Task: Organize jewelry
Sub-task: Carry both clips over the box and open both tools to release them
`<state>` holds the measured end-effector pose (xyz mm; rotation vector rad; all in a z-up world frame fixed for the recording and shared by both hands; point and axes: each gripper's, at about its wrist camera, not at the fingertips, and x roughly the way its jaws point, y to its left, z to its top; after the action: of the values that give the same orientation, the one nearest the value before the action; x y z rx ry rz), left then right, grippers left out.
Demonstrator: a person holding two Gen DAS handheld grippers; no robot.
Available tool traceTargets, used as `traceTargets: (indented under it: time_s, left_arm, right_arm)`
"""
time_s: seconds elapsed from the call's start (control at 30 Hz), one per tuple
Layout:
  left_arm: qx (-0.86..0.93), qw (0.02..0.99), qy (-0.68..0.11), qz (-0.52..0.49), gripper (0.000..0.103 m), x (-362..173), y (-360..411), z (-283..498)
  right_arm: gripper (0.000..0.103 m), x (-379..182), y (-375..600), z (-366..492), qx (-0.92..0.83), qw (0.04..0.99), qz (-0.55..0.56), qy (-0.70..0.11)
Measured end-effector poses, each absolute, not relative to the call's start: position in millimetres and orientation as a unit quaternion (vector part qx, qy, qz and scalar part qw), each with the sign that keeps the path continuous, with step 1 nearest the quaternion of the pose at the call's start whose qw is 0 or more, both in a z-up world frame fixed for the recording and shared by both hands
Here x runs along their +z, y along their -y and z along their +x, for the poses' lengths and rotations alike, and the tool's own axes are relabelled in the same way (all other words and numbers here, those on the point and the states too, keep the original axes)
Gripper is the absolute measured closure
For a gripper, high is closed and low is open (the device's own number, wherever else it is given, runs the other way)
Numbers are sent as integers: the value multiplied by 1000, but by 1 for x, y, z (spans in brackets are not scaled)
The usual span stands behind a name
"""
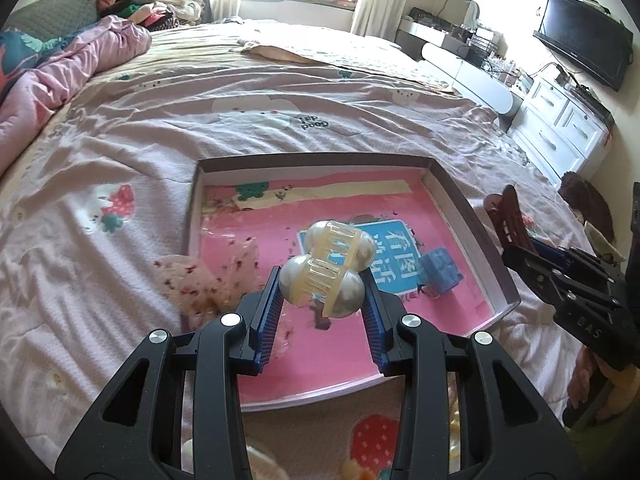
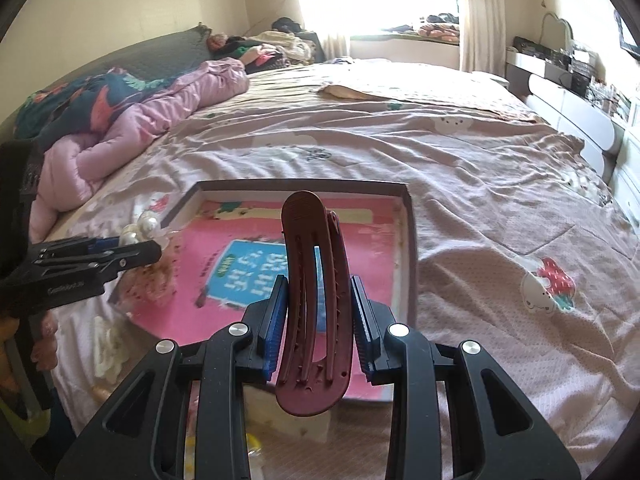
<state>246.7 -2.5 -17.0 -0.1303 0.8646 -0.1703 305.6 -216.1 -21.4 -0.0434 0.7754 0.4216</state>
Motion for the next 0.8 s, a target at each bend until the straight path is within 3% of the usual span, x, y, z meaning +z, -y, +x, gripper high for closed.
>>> traceTargets:
  time_s: [0.8]
  left_arm:
    - [-101,883,-456,-34,74,-61,27,265]
  right_arm:
    - [74,-68,214,371,189,880,-6,-436]
